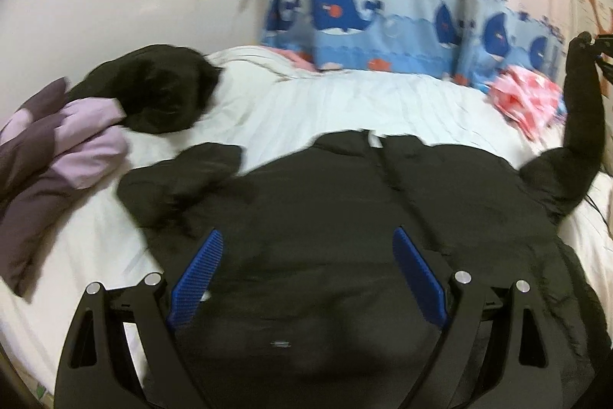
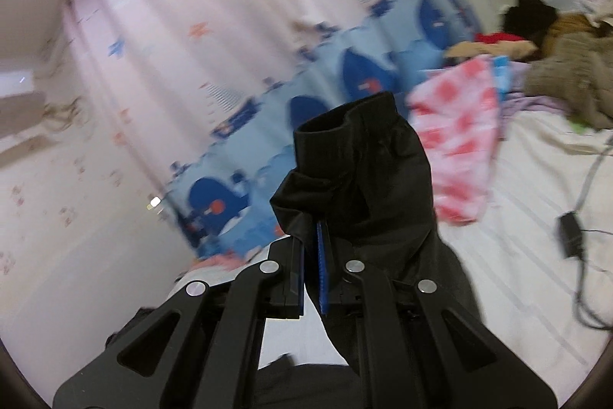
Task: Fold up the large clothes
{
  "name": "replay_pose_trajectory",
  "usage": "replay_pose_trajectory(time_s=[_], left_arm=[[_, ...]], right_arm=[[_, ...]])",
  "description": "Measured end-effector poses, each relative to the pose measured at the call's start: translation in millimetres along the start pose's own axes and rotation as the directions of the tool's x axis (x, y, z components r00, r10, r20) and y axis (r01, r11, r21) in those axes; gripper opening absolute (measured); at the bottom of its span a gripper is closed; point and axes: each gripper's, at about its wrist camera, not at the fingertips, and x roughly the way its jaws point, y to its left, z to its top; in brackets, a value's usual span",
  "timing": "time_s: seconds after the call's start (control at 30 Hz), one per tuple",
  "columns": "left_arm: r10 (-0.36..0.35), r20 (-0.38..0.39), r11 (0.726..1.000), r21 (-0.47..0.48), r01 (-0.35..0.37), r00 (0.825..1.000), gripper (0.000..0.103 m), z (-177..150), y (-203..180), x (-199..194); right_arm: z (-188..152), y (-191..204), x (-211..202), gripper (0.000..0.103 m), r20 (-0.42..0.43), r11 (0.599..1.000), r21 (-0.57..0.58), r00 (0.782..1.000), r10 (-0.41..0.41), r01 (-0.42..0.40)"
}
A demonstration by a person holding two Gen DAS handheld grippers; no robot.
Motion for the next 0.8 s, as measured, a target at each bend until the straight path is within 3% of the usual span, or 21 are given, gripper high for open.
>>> replay_pose_trajectory(time_s=[0.13, 0.27, 0.5, 0.8], left_arm=[[0.058, -0.012, 0.996, -0.069, -0.059, 0.998, 0.086, -2.7, 47.8, -1.4], [0.095, -0.041, 0.980, -0.171, -0.100, 0.995, 0.087, -6.3, 98.0, -1.1], [0.104, -0.107, 0.941, -0.312, -0.133, 0.989, 0.087, -14.0, 156.0, 2.3], [0.113, -0.111, 0.925, -0.352, -0.145, 0.987, 0.088, -16.2, 177.9, -1.9]], right_arm=[[-25.4, 68.4, 26.5, 0.006, -0.062, 0.994, -0.066, 0.994, 0.087, -0.091], [-68.6, 141.5, 56.2, 0.006, -0.153, 0.974, -0.105, 0.971, 0.186, -0.203], [-182.1, 245.2, 97.3, 0.006, -0.355, 0.920, -0.167, 0.892, 0.279, -0.354], [-350.9, 285.4, 138.9, 0.006, -0.587, 0.901, -0.183, 0.779, 0.221, -0.394]])
